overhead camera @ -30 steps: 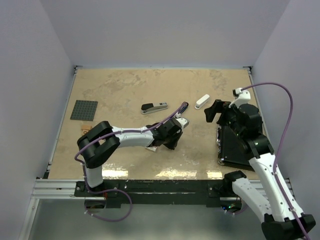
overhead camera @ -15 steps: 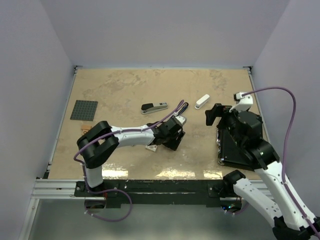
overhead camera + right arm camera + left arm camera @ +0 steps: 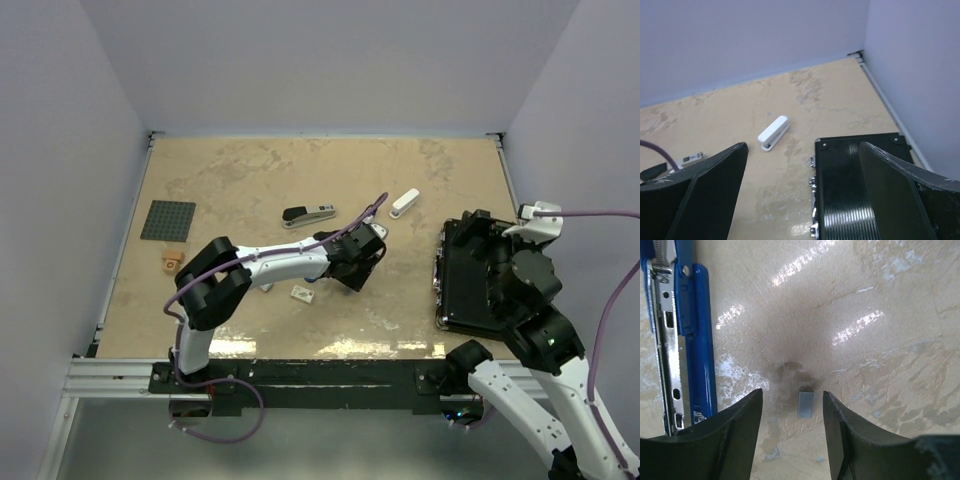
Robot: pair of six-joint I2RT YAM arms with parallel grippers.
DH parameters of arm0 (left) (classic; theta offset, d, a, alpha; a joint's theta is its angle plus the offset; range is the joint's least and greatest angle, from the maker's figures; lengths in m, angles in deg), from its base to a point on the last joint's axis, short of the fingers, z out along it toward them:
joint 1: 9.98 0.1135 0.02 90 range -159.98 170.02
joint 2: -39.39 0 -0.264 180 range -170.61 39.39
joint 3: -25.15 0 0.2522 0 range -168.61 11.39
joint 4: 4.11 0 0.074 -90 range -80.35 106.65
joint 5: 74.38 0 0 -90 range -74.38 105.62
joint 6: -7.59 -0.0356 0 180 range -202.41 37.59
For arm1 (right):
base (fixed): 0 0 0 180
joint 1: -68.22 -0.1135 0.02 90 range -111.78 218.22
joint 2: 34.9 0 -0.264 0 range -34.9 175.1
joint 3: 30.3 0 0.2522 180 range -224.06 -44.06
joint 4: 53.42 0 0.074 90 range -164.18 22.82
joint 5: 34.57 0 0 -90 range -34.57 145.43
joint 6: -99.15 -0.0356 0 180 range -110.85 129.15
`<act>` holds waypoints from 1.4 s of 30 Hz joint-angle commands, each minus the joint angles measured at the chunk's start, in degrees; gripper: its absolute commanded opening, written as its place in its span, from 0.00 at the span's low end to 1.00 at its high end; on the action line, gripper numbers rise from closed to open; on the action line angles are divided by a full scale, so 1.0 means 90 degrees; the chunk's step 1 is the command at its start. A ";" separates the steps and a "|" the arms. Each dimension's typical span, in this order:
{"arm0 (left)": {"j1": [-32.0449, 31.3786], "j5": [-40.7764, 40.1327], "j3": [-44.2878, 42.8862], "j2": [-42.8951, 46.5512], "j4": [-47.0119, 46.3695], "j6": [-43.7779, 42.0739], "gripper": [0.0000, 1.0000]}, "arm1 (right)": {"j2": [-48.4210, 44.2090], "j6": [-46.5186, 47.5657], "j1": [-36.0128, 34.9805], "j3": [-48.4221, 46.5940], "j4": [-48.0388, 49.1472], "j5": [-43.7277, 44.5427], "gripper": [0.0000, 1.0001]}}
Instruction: Load the staples into the stapler
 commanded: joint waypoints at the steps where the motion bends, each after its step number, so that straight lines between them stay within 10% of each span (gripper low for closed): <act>1: -0.0075 0.0150 -0.0341 -0.0267 0.0412 -0.0177 0.54 | -0.0432 0.0639 -0.0025 0.0484 0.0854 0.1149 0.99; 42: -0.0212 0.0258 -0.1327 -0.1341 0.1593 -0.0373 0.27 | -0.1361 0.0854 -0.0025 0.1433 0.1500 0.0867 0.98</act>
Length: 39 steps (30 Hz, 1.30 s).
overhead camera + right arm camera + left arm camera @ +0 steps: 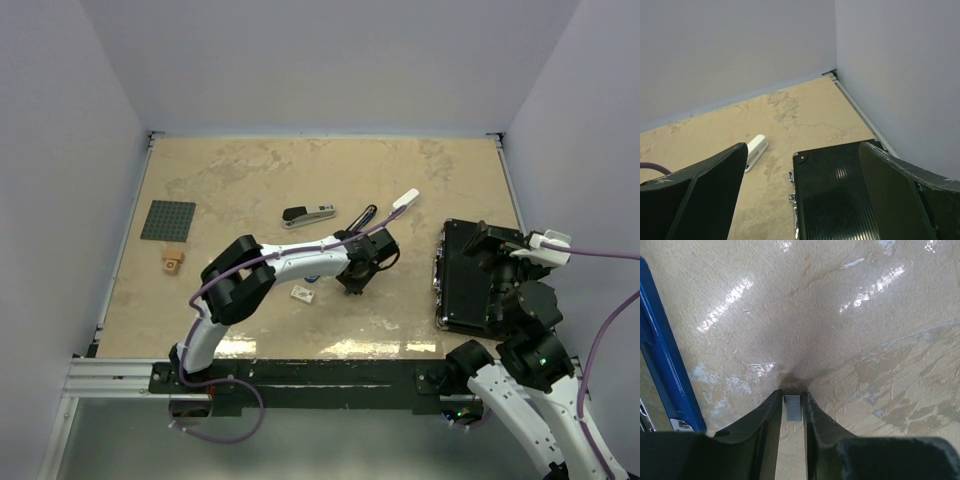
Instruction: Load the staples into the stapler
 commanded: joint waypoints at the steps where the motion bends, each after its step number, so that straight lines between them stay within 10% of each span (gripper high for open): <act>1: -0.0027 0.0049 -0.0111 -0.0251 0.0284 0.0082 0.25 | -0.0047 0.0079 -0.0028 0.0053 0.0290 -0.0030 0.98; 39: 0.1233 -0.0254 0.2155 0.2386 -0.2304 -0.0807 0.10 | -0.0487 0.0411 -0.0027 0.0542 0.0681 -0.0694 0.98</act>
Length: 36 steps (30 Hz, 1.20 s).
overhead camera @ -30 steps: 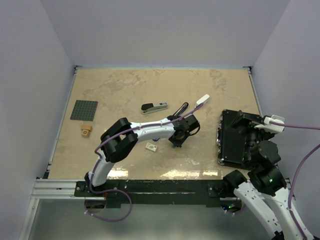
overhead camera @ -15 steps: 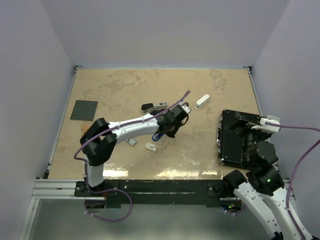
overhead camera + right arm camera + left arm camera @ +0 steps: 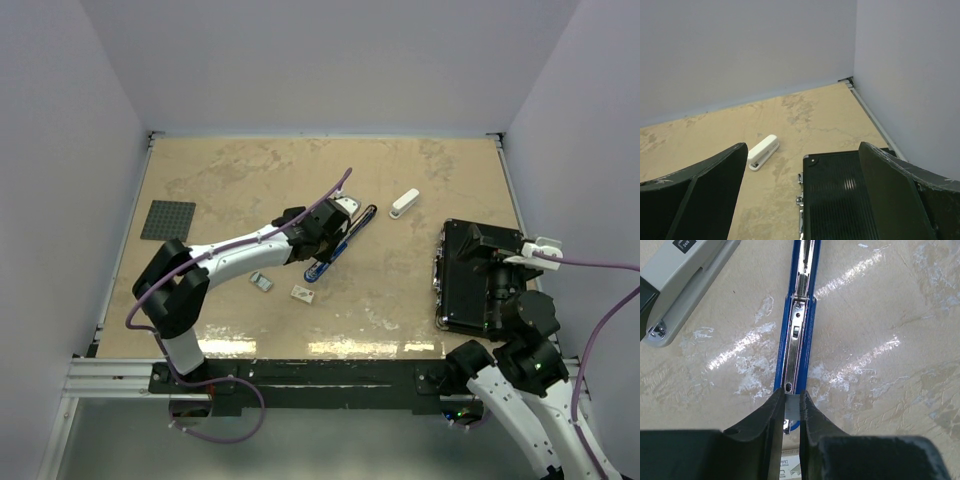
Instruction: Load the staples into the stapler
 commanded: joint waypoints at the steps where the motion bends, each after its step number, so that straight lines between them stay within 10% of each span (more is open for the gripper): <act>1: 0.0004 -0.0030 0.0091 0.0045 -0.0371 -0.0175 0.10 | -0.0042 0.0115 -0.0028 0.0024 0.0261 -0.0101 0.98; 36: 0.0033 0.0057 0.0218 -0.0336 -0.0556 -0.0791 0.07 | 0.0036 0.0164 -0.0028 0.0063 0.0319 -0.0267 0.98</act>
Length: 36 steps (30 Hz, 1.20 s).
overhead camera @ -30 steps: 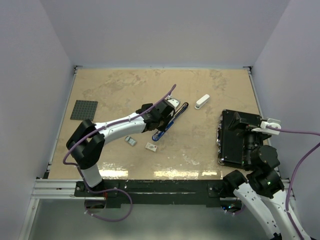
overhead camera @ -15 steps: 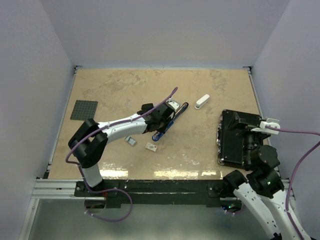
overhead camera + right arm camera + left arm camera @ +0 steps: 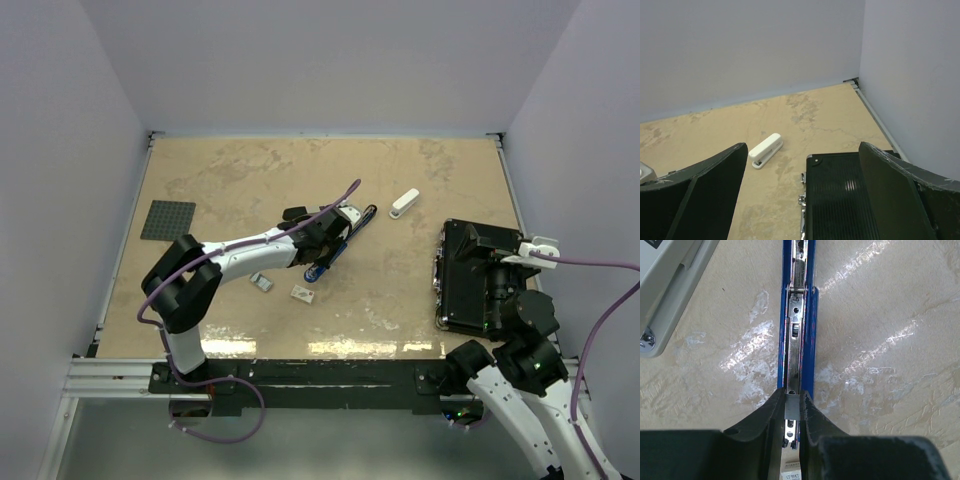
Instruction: Load the staples into the stapler
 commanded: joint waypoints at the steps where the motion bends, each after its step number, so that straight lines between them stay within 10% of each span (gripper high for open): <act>1: 0.0024 0.0038 -0.0035 0.0016 -0.0201 -0.0203 0.07 | 0.0019 0.0098 -0.0028 0.0037 0.0302 -0.0034 0.98; 36: 0.0033 0.0174 -0.0279 0.0006 0.0043 -0.0408 0.03 | 0.0058 0.0108 -0.0027 0.0037 0.0322 -0.0103 0.98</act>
